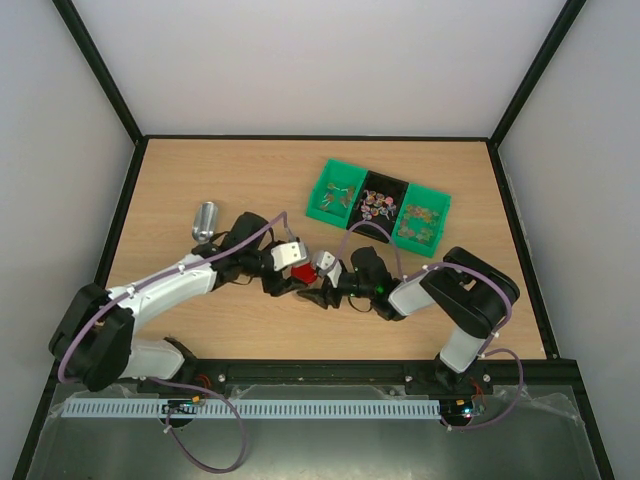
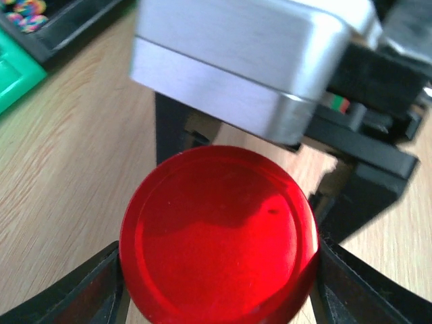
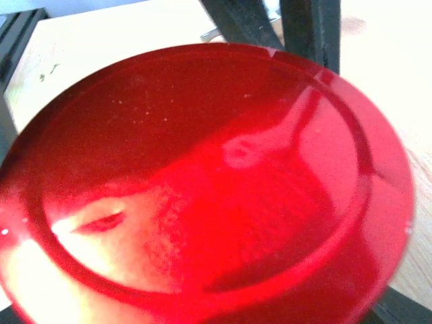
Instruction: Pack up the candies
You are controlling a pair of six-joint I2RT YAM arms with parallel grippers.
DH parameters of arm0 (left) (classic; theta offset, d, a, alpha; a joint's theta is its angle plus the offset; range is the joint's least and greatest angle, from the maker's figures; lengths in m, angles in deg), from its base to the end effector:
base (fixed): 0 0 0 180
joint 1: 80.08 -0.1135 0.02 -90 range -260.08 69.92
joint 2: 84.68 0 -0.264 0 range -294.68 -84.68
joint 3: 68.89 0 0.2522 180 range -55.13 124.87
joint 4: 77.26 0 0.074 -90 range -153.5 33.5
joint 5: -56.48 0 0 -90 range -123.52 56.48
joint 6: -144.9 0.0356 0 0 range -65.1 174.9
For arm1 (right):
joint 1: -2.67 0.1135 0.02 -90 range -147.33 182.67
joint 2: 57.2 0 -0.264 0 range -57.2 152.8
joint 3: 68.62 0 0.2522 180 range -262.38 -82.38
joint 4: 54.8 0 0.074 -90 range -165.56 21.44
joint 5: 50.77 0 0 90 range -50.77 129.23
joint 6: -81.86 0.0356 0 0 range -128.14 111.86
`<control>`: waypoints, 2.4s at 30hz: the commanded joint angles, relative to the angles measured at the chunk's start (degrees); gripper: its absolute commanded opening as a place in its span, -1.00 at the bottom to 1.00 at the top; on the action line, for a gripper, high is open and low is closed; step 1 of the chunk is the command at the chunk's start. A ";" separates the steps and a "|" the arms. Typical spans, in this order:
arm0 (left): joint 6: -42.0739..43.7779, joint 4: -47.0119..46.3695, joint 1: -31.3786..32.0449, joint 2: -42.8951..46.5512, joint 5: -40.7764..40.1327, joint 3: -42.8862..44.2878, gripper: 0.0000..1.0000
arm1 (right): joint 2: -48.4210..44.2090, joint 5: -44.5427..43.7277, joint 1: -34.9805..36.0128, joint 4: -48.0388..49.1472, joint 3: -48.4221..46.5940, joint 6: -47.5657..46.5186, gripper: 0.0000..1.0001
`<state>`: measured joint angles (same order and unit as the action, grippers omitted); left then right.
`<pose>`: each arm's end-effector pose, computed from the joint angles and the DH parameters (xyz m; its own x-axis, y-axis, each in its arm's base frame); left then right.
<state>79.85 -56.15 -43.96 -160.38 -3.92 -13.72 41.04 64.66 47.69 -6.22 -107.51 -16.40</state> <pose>0.2073 -0.1730 0.2111 -0.1447 0.5596 -0.8160 0.9615 0.2743 0.0177 0.1947 0.2164 0.1380 0.0039 -0.1797 -0.9837 -0.9463 0.3175 -0.0617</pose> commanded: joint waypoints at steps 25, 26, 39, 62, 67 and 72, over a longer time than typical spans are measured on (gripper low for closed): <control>15.16 6.82 -1.93 0.39 9.05 1.10 0.44 | -2.38 11.22 -0.29 -1.53 0.61 1.15 0.59; 14.76 6.80 -1.86 0.83 8.83 0.97 0.51 | -2.45 11.21 -0.35 -1.44 0.60 1.21 0.62; 4.26 0.83 1.20 4.42 4.17 -1.12 0.80 | -2.59 10.67 -0.23 -0.36 -0.30 2.60 0.57; 4.99 -1.86 2.92 2.63 1.41 -2.05 0.09 | -3.25 7.03 0.12 -1.44 0.42 -2.29 0.05; 19.69 9.63 0.64 1.16 9.82 1.33 0.07 | -3.31 8.82 0.13 -1.79 0.32 -4.74 -0.12; 41.43 25.97 -0.70 -6.16 14.49 10.32 0.01 | -3.05 10.38 0.12 -1.71 -0.09 -5.35 -0.20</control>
<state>97.75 -49.04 -43.37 -161.52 2.46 -9.59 39.22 69.99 47.88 -8.27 -107.51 -17.97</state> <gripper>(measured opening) 0.676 0.688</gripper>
